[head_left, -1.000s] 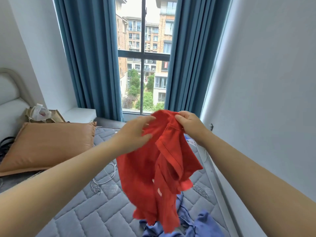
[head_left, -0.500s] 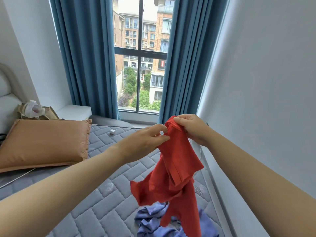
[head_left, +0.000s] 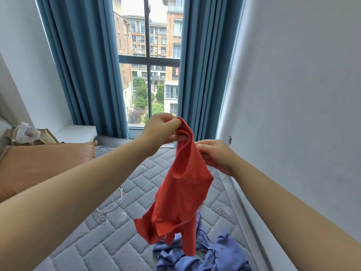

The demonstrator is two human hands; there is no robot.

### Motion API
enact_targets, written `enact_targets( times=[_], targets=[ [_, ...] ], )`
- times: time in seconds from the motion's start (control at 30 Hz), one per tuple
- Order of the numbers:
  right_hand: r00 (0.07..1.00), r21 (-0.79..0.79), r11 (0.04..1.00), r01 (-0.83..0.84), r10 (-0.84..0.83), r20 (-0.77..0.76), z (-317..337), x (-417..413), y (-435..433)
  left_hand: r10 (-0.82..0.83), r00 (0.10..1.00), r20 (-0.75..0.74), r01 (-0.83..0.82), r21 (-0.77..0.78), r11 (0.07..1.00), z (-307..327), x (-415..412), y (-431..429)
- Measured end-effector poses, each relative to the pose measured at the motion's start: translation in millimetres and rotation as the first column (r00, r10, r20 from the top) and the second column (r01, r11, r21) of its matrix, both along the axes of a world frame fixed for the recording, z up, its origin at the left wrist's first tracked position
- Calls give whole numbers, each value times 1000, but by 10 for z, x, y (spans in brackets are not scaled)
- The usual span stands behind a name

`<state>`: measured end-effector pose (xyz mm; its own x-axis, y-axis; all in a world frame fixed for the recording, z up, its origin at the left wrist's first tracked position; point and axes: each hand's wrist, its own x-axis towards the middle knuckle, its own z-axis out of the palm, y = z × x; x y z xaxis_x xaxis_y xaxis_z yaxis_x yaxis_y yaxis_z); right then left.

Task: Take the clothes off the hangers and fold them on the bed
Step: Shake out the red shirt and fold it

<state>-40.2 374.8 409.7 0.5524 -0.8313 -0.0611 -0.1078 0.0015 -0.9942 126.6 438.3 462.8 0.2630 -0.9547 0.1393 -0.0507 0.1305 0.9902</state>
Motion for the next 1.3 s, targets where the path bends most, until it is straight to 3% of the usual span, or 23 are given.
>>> enact_targets(
  times=[0.13, 0.3, 0.4, 0.5, 0.57, 0.67, 0.77, 0.87, 0.93, 1.03, 1.1, 1.2, 1.3],
  targets=[
    [998, -42, 998, 54, -55, -38, -89, -154, 7, 96, 987, -129, -99, -14, 995, 51, 49, -18],
    [998, 112, 994, -13, 7, 55, -177, -330, 20, 138, 983, -123, -144, -44, 989, 76, 29, -13],
    [993, 100, 993, -66, 75, -92, -324, -397, 56, 128, 981, -147, -144, -110, 983, 169, -31, 27],
    [963, -18, 1000, 7, -11, -269, -541, -365, 93, 107, 978, -178, -143, -204, 969, 315, -58, 48],
    [970, -32, 997, 65, -71, -231, -632, -330, 81, 129, 977, -167, -167, -236, 957, 379, -11, 50],
    [984, -25, 985, 169, -170, -49, -547, -289, 27, 266, 963, 39, -250, -241, 938, 316, 149, 94],
    [938, -377, 886, 269, -330, -106, -359, -267, -70, 434, 791, 432, -336, -288, 897, 72, 376, 218],
    [933, -606, 764, 221, -346, -96, -136, -217, -88, 340, 723, 601, -266, -211, 940, -209, 507, 362],
    [953, -676, 719, 160, -292, -86, 46, -161, -79, 250, 601, 759, -226, -138, 964, -399, 498, 434],
    [974, -730, 682, 45, -191, -119, 308, -58, -54, 226, 429, 875, -144, -180, 973, -560, 393, 468],
    [975, -735, 678, -28, -143, -169, 408, 6, -41, 205, 468, 859, -74, -193, 978, -567, 316, 395],
    [965, -735, 669, -110, -104, -239, 467, 89, -5, 106, 685, 721, -40, -109, 993, -457, 206, 240],
    [967, -728, 679, -92, -115, -229, 493, 95, 31, -78, 857, 509, 59, 54, 997, -379, 129, 112]
  ],
)
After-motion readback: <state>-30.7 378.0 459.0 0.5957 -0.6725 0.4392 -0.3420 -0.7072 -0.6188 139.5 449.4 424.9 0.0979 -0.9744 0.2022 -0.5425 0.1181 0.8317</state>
